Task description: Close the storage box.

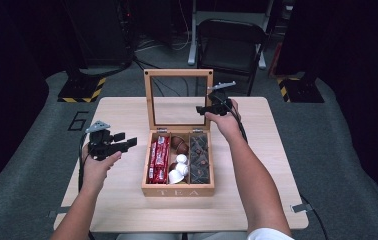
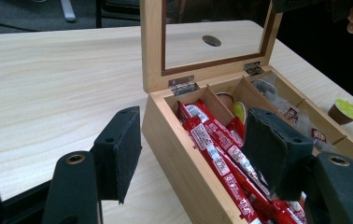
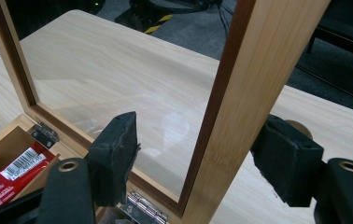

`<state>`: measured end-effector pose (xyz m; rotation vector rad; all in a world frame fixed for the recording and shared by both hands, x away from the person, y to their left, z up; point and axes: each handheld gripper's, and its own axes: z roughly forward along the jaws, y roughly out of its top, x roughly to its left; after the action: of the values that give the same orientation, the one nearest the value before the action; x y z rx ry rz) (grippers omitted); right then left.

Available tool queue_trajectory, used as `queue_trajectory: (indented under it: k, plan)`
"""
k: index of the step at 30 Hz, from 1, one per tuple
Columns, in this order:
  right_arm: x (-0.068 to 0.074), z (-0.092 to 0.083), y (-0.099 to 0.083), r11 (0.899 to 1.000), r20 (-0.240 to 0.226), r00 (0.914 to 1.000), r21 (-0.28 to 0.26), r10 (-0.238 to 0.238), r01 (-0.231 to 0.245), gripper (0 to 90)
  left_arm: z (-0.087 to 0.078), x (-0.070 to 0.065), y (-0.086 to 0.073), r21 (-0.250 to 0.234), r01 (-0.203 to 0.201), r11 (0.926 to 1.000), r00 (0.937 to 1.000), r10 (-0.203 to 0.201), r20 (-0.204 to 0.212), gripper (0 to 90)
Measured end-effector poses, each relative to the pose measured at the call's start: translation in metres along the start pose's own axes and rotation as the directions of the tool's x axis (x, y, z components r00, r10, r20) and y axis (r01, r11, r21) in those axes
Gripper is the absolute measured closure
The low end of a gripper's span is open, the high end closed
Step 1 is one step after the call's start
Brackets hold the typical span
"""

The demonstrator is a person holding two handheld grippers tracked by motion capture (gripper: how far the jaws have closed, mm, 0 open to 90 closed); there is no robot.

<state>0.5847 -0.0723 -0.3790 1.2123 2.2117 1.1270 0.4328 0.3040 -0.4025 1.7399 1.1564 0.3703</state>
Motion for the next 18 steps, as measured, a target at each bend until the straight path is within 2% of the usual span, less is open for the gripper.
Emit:
queue_trajectory:
  k: [4,7,11,13,16,18]
  plan:
    - [0.0018,0.0005,0.0012,1.0,0.006,0.9999,0.008,0.016,-0.016,33.9,-0.0002,0.0001,0.0,-0.002,0.001,1.0,1.0,-0.001,0.0,36.8]
    - [0.0018,-0.0008,0.0014,1.0,0.019,0.9995,0.012,0.026,-0.026,38.8,-0.0003,0.0001,0.0,-0.001,0.005,1.0,1.0,-0.005,0.004,36.8]
    - [-0.0019,-0.0031,0.0015,1.0,0.021,0.9997,0.011,0.01,-0.01,44.9,0.0,0.0001,0.0003,-0.006,0.01,0.9999,0.9999,-0.01,0.009,36.9]
    - [-0.002,-0.0043,0.0016,1.0,0.024,0.9994,0.015,0.027,-0.027,47.7,0.0001,-0.0001,0.0004,-0.008,0.009,0.9999,0.9999,-0.009,0.011,36.9]
    - [-0.0039,-0.0055,0.0018,1.0,0.035,0.9992,0.016,0.016,-0.017,54.4,0.0006,-0.0001,0.0003,-0.006,0.008,1.0,0.9999,-0.008,0.009,37.0]
    - [-0.0045,-0.0069,0.0019,0.999,0.046,0.9985,0.017,0.031,-0.032,60.7,0.0006,-0.0001,0.0002,-0.004,0.008,1.0,0.9999,-0.008,0.008,36.9]
